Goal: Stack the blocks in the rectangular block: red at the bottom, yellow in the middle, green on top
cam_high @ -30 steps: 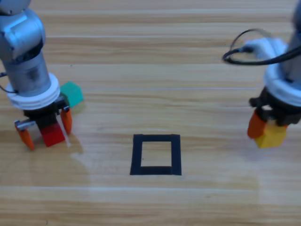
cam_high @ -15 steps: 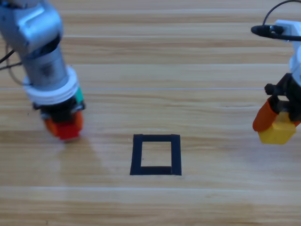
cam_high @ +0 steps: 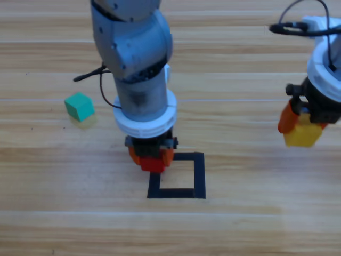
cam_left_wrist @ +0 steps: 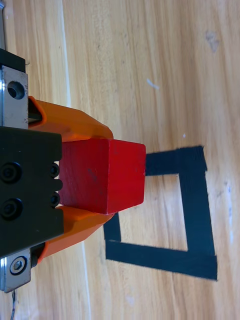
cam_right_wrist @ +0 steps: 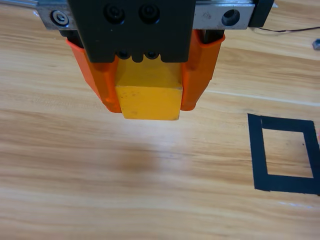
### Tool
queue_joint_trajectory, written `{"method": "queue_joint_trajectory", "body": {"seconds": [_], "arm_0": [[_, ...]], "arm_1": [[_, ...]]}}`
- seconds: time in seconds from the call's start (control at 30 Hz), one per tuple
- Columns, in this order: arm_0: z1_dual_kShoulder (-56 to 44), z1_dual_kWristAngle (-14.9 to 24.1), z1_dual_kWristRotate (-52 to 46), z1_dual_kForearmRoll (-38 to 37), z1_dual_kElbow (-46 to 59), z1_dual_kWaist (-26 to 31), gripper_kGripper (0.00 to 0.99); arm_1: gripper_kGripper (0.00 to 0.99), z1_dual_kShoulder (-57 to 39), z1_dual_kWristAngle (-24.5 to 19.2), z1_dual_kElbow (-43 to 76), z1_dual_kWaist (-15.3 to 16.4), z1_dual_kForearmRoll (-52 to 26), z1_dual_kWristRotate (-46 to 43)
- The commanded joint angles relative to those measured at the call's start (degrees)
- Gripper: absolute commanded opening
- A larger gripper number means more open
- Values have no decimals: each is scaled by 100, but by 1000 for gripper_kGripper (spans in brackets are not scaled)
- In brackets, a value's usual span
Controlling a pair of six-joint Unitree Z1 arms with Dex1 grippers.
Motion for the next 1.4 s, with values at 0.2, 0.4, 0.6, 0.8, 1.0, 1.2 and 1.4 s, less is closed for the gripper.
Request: {"method": "queue_joint_trajectory", "body": {"seconds": [0.2,0.4,0.6,0.8,1.0,1.2,1.4], "arm_0": [[737,-153,51,608,-791,-163,117],[842,-197,-530,687,-906,-242,118],[886,-329,-907,705,-1055,-286,121],[992,-355,-1074,705,-1248,-418,121],[1150,-276,-1083,705,-1328,-514,121],[1300,-206,-1039,687,-1407,-514,123],[1335,-118,-960,687,-1424,-514,123]], "arm_1": [[12,753,37,-600,468,447,154],[12,779,-95,-626,468,465,110],[14,735,-183,-556,468,465,119],[14,683,-297,-477,468,465,128],[14,683,-332,-451,468,465,154],[14,709,-323,-451,468,465,154],[14,744,-306,-451,468,456,154]]}}
